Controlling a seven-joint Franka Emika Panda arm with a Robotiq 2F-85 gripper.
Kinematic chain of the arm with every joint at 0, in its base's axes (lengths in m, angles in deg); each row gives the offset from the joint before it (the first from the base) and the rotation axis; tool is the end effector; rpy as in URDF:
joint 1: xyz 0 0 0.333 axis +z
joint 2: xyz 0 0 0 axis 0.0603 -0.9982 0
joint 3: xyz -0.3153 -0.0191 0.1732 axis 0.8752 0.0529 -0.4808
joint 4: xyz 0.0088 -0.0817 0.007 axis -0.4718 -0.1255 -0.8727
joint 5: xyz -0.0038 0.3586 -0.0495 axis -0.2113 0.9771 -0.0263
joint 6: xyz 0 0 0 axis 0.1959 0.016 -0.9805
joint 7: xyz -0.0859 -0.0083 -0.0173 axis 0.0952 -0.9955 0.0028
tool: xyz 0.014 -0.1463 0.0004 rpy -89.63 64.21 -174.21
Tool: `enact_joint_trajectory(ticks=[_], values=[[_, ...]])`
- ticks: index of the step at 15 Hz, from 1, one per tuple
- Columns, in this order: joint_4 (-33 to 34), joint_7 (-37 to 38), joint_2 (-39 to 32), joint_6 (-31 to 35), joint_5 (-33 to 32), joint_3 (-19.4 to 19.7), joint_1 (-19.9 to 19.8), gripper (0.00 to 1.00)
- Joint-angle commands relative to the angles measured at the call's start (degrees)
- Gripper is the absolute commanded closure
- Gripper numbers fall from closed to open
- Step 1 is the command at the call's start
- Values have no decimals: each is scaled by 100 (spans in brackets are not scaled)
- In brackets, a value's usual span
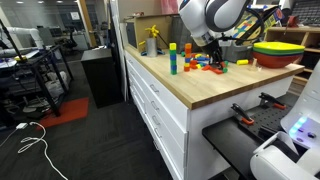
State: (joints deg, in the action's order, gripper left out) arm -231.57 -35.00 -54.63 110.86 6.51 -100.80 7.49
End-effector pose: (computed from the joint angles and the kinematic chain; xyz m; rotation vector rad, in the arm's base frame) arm 0.3388 0.1174 0.3133 2.4250 0.6877 -0.2601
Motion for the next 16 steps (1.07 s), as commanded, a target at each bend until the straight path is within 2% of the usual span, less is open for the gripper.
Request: enact_joint_trajectory(ticks=[1, 16], values=[[181, 146, -159, -251, -263, -47, 124, 91], [286, 156, -434, -330, -1104, -3, 237, 91]])
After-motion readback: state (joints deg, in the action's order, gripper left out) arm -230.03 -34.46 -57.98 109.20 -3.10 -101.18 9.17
